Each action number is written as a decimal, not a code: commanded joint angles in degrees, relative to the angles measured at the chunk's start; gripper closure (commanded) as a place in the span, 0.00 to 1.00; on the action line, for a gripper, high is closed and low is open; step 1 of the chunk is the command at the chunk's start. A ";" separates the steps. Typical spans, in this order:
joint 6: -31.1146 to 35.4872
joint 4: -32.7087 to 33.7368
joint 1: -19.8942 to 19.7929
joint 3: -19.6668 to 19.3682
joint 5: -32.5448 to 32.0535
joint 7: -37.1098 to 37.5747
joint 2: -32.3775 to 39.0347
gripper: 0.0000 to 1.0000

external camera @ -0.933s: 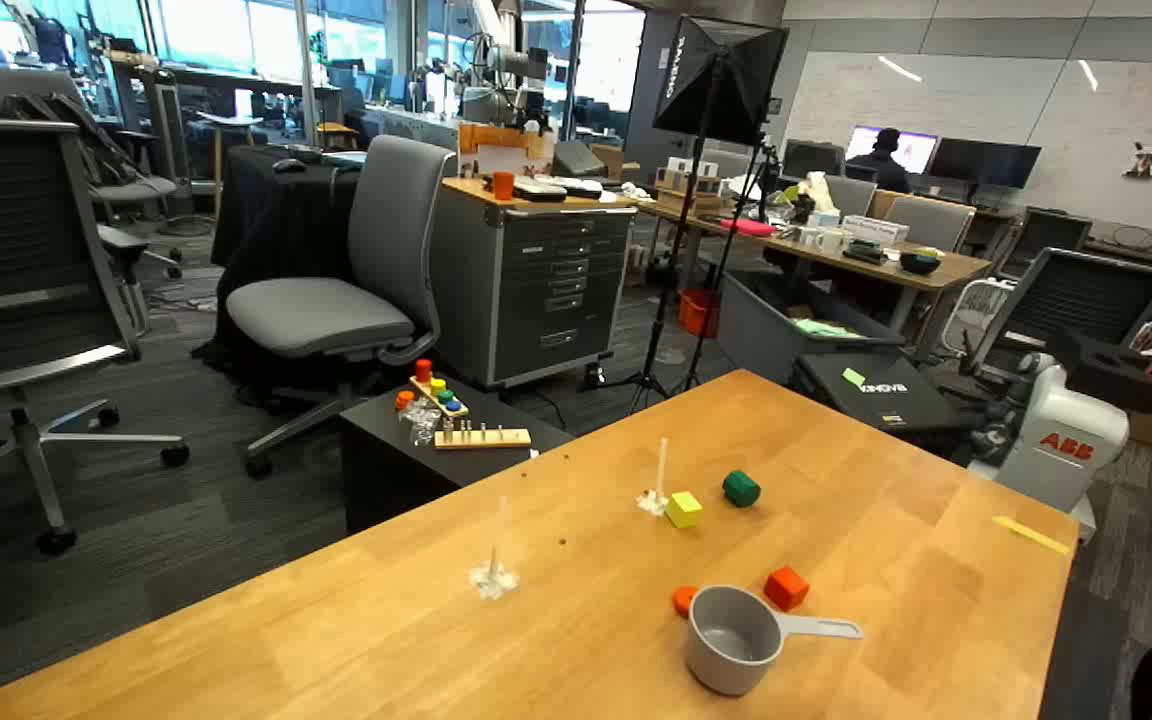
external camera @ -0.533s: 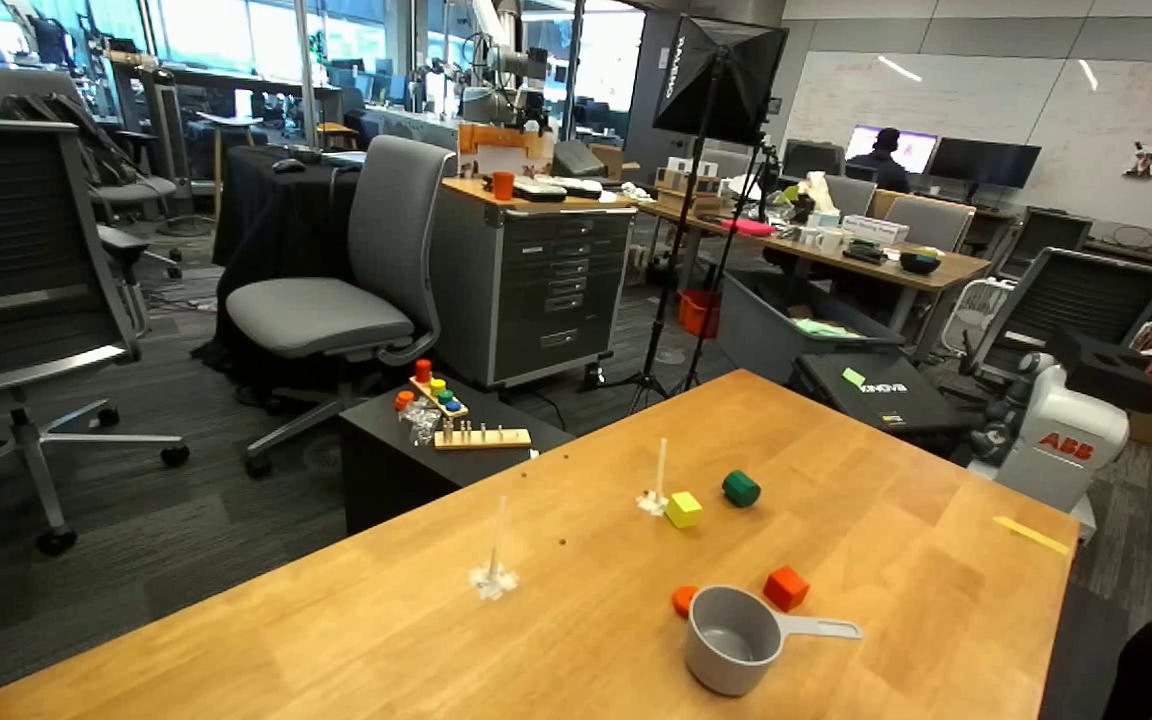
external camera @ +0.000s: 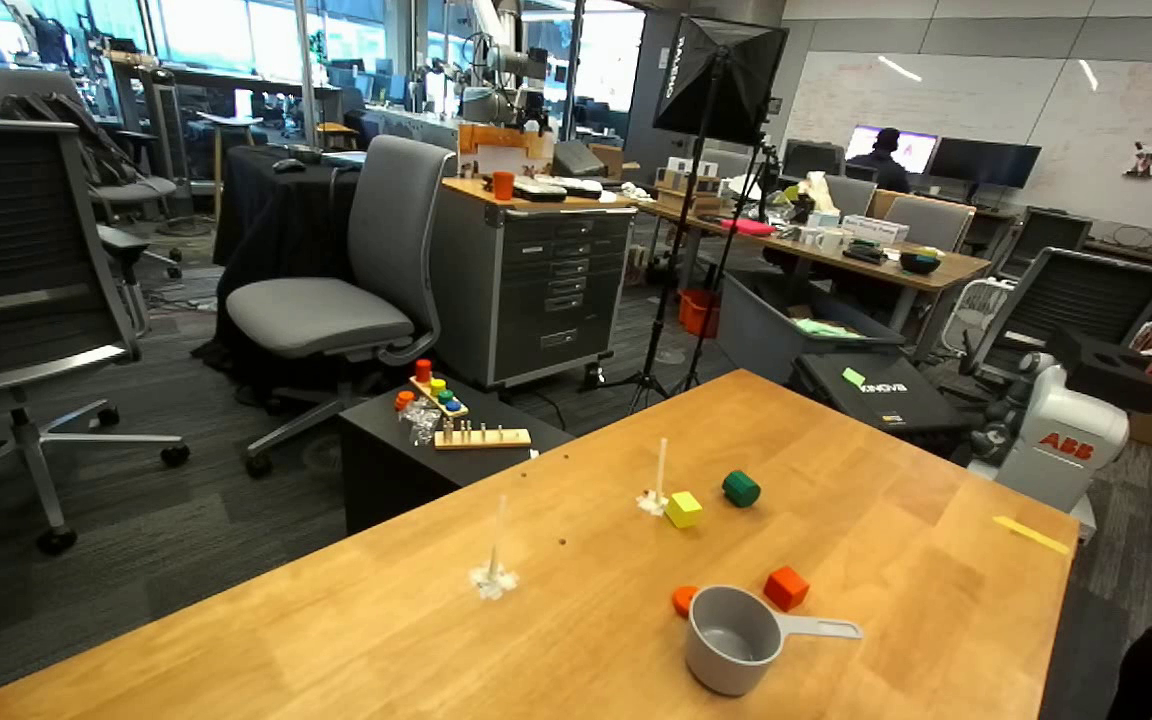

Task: Put the three blocks in the gray cup

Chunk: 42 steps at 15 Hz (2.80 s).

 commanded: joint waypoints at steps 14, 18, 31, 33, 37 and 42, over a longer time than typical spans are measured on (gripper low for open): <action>17.24 6.94 4.54 8.28 2.52 3.49 22.68 0.00; 18.40 5.82 3.82 11.34 1.29 6.76 25.13 0.00; 23.50 20.27 4.27 13.03 -1.32 18.99 45.78 0.00; 23.17 24.91 5.11 13.01 -2.79 21.66 51.08 0.00; 21.38 32.92 7.32 12.84 -4.50 26.11 60.01 0.00; 17.09 38.44 10.79 12.54 -5.06 30.86 65.54 0.00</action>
